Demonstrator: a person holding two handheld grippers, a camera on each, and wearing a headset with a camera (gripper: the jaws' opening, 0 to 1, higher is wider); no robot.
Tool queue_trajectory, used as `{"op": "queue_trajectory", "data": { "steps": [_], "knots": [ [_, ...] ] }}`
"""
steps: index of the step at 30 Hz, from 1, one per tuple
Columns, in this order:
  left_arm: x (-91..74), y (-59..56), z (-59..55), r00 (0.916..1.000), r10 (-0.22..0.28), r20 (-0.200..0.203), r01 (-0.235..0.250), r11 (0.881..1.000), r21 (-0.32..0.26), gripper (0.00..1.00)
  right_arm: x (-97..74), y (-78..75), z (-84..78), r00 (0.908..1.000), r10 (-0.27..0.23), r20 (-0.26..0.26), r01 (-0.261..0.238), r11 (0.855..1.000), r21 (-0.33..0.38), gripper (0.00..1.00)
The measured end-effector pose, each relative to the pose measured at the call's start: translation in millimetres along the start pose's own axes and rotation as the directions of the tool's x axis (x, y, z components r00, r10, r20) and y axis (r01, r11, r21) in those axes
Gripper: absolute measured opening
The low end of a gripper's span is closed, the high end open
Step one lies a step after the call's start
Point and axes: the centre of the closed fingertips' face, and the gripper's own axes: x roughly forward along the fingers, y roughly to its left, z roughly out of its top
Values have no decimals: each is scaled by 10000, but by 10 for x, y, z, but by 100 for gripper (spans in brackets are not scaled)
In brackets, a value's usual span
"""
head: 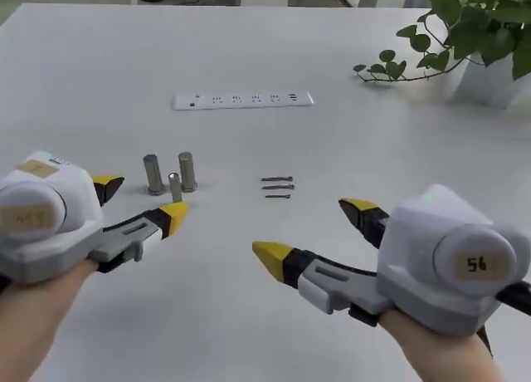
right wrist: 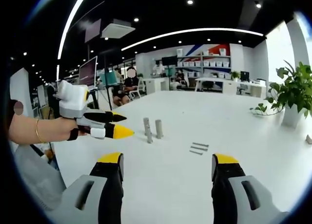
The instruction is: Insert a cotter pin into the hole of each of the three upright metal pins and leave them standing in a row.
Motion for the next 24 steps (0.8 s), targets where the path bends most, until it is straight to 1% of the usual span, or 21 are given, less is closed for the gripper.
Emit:
{"op": "queue_trajectory", "data": {
  "steps": [4,5,7,10,12,15,18,20,22,24],
  "knots": [
    [124,19,-35,10000,-54,-10,54,10000,22,48,25,-20,-15,10000,6,-39,-6,10000,51,71],
    [169,40,-41,10000,-5,50,4,9999,152,46,31,-22,-23,10000,6,-64,-5,10000,35,71],
    [237,62,-70,10000,1,-42,0,9996,273,44,46,-27,-44,9999,21,-140,-21,10000,-48,71],
    [321,100,-87,10000,-19,-7,19,9997,251,43,71,-38,-75,9997,12,-261,-15,9999,-112,70],
    [380,119,-101,10000,-81,-6,81,9999,152,41,90,-51,-98,9994,-23,-341,21,10000,-50,70],
    [465,140,-118,9996,-253,111,255,9994,-250,39,126,-60,-125,9991,-78,-426,81,9999,72,70],
    [520,157,-158,9994,-337,40,338,9988,-364,35,151,-59,-124,9990,-88,-439,95,9999,139,69],
    [549,152,-189,9993,-371,-18,371,9991,-212,34,168,-59,-121,9989,-98,-450,106,9998,169,69],
    [571,148,-211,9991,-417,-63,416,9990,-153,30,183,-60,-118,9989,-103,-451,111,9998,175,69],
    [599,135,-234,9984,-560,-99,559,9984,-110,26,195,-60,-121,9989,-101,-465,110,9998,189,69]
  ]
}}
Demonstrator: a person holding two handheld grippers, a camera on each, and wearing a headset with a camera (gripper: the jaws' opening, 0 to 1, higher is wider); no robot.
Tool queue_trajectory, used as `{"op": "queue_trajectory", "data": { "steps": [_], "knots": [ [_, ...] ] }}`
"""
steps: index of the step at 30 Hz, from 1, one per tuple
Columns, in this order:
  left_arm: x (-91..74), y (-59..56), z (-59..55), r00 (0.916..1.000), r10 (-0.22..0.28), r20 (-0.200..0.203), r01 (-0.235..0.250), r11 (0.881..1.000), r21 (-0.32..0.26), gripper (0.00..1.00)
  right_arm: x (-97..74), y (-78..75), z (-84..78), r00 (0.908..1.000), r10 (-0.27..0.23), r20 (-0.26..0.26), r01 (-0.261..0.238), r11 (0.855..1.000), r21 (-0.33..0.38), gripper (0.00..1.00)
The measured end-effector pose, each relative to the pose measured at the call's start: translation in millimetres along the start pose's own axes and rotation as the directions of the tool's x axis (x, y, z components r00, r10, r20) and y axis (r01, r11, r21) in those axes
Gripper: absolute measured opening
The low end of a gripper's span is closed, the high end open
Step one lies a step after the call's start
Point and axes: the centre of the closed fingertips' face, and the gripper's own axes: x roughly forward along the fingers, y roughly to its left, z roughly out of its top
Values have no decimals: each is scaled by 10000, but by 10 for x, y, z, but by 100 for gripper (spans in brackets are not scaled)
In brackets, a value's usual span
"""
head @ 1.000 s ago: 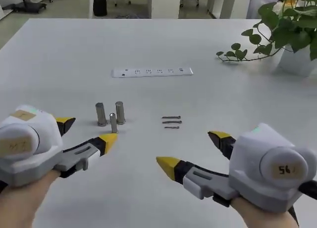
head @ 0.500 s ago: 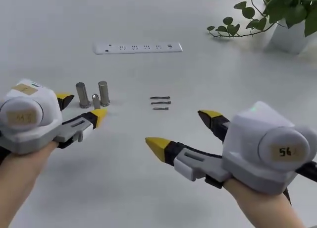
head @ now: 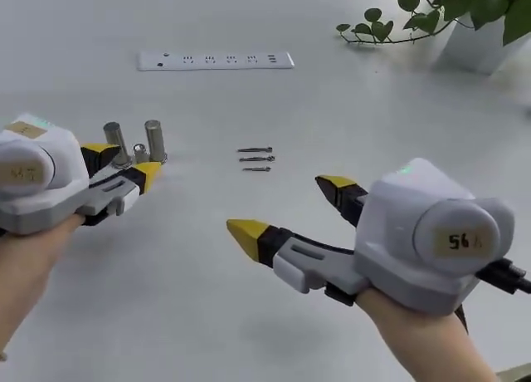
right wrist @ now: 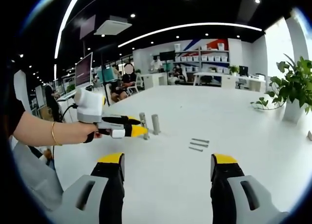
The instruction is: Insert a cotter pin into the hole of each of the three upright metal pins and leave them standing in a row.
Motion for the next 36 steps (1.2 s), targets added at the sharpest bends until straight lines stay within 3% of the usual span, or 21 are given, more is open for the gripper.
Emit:
{"op": "queue_trajectory", "data": {
  "steps": [6,18,36],
  "knots": [
    [71,-15,-54,9996,-270,-56,269,9996,-48,17,21,-9,-30,9999,-41,-112,41,10000,2,69],
    [119,-20,-53,9991,-431,50,431,9991,15,6,23,-37,-94,9995,-117,-294,119,9999,89,68],
    [90,-2,-74,9998,178,-135,-183,9990,-401,6,1,-26,-77,9996,-132,-242,136,9998,153,67]
  ]
}}
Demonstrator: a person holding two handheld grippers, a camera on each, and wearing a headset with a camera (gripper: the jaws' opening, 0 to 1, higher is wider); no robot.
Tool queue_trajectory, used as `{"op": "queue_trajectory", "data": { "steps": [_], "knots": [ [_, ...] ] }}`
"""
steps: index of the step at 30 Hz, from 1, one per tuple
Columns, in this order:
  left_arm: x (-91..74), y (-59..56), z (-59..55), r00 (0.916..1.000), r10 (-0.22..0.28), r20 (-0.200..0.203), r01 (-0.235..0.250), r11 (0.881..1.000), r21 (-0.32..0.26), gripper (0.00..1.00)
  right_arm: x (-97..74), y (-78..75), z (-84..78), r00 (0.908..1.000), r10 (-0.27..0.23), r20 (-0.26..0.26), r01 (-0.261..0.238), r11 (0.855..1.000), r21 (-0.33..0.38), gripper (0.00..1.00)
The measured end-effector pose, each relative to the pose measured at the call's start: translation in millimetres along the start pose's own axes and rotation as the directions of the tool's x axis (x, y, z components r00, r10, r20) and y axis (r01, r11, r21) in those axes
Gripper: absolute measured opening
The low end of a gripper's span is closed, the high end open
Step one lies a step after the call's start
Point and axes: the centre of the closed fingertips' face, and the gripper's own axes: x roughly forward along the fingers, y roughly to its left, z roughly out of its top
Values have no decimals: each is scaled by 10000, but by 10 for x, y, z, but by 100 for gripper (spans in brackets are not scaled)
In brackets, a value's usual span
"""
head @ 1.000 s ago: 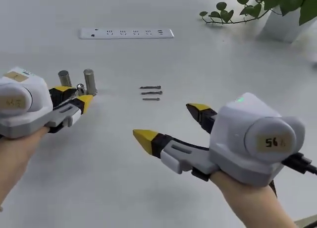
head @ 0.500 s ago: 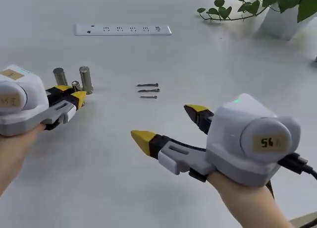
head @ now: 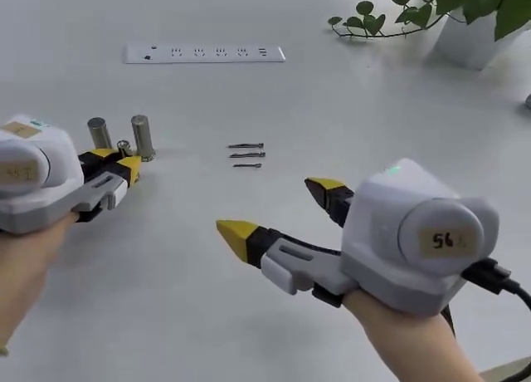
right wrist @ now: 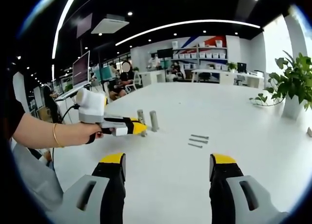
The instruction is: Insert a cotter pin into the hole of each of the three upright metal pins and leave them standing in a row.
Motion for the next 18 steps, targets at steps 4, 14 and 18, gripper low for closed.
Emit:
{"op": "queue_trajectory", "data": {
  "steps": [4,14,18],
  "knots": [
    [-74,5,17,9998,178,-53,-178,9998,46,6,-28,-14,-2,10000,-1,-5,1,10000,-37,67],
    [-252,-57,60,9967,815,-6,-815,9967,24,6,-62,-6,13,9999,60,83,-59,10000,-34,67],
    [-316,-101,53,9946,1036,7,-1035,9944,-211,6,-76,16,32,9998,133,150,-133,9999,-31,67]
  ]
}}
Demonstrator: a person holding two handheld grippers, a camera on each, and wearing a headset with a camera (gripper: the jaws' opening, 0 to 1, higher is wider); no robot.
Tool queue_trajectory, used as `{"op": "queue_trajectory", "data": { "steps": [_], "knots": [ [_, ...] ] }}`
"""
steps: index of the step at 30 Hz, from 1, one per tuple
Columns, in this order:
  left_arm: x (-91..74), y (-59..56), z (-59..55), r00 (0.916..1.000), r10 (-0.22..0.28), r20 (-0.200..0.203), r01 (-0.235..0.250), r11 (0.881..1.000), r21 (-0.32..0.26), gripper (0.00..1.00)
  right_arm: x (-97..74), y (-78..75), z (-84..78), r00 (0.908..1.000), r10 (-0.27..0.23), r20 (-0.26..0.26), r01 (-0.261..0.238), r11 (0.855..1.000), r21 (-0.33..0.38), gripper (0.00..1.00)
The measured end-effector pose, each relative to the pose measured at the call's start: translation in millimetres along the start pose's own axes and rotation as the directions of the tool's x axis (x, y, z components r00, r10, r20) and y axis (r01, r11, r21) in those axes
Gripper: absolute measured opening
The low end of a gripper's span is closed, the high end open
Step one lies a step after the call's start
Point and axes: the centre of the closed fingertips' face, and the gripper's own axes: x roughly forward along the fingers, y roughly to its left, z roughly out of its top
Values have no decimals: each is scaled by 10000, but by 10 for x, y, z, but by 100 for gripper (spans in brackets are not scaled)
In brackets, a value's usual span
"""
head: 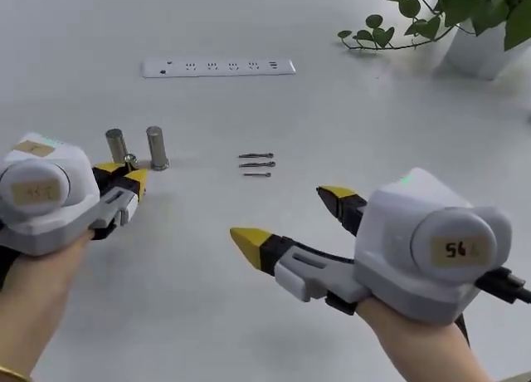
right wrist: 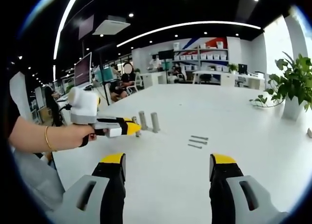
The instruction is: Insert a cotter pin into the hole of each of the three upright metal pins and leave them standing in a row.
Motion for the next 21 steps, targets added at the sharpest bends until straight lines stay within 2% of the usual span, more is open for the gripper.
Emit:
{"op": "queue_trajectory", "data": {
  "steps": [8,15,21],
  "knots": [
    [-128,-94,-37,9997,254,15,-254,9991,-337,6,-41,16,38,9999,68,130,-68,10000,15,67],
    [-181,-207,-166,9994,262,-211,-268,9992,-300,6,-75,45,29,9996,260,50,-260,9997,29,66],
    [-190,-246,-210,9995,256,-205,-264,9988,-421,6,-91,45,7,9997,242,-18,-242,9997,-18,66]
  ]
}}
